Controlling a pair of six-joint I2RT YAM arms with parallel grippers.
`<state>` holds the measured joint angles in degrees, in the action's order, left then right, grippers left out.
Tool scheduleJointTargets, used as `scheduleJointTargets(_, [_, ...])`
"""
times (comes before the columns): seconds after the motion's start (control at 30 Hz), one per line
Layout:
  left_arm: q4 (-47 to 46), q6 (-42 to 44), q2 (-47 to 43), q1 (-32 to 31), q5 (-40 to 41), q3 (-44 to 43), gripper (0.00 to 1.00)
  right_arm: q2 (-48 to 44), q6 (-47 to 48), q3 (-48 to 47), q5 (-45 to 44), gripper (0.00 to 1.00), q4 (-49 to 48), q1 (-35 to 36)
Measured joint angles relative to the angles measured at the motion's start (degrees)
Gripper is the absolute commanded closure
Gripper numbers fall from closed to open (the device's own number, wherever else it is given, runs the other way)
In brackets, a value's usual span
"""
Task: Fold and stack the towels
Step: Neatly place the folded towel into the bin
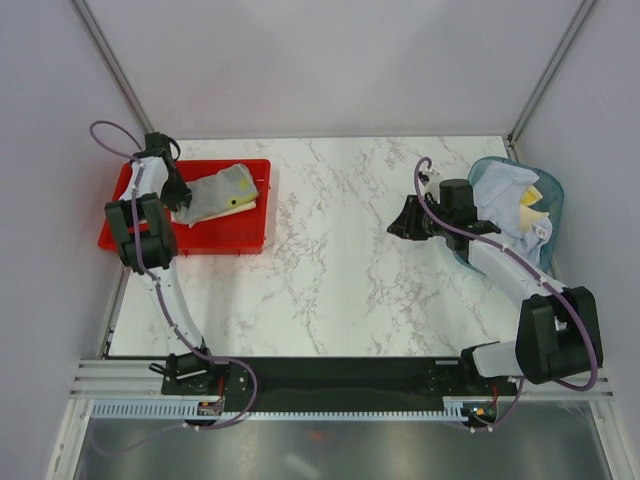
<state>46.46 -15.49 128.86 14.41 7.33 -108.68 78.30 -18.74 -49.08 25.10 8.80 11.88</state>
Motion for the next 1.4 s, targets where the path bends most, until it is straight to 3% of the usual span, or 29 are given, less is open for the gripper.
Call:
scheduleJointTargets(0.33, [0.3,-0.1,-2.6,-0.4,10.7,-2.3,0.39,0.0,0.5,-0.8,-0.6,0.65,0.9,0.0])
scheduleJointTargets(0.5, [0.3,-0.1,-7.3,-0.6,12.5,-2.3,0.36,-0.4,0.5,-0.8,-0.9,0.64,2.2,0.0])
scheduleJointTargets(0.67, [-0.6,-1.0,-12.7,-2.3,9.9,1.3,0.39,-2.1,-1.0,-1.8,-2.1,0.64,3.7,0.0])
scheduleJointTargets(0.8, [-3.6,-1.1,-15.2,-7.2,4.6,6.9,0.43,-3.0,-2.5,-3.6,-2.1,0.64,3.8,0.0])
scheduleJointTargets(1.07, [-8.6,-1.1,-8.2,-18.3,-5.2,7.9,0.43,-4.2,-3.0,-3.8,-3.0,0.64,3.9,0.0])
scheduleJointTargets(1.4, [-11.5,-1.1,-5.1,-18.3,-10.3,11.0,0.42,-4.3,-2.9,-3.8,-4.0,0.64,4.0,0.0])
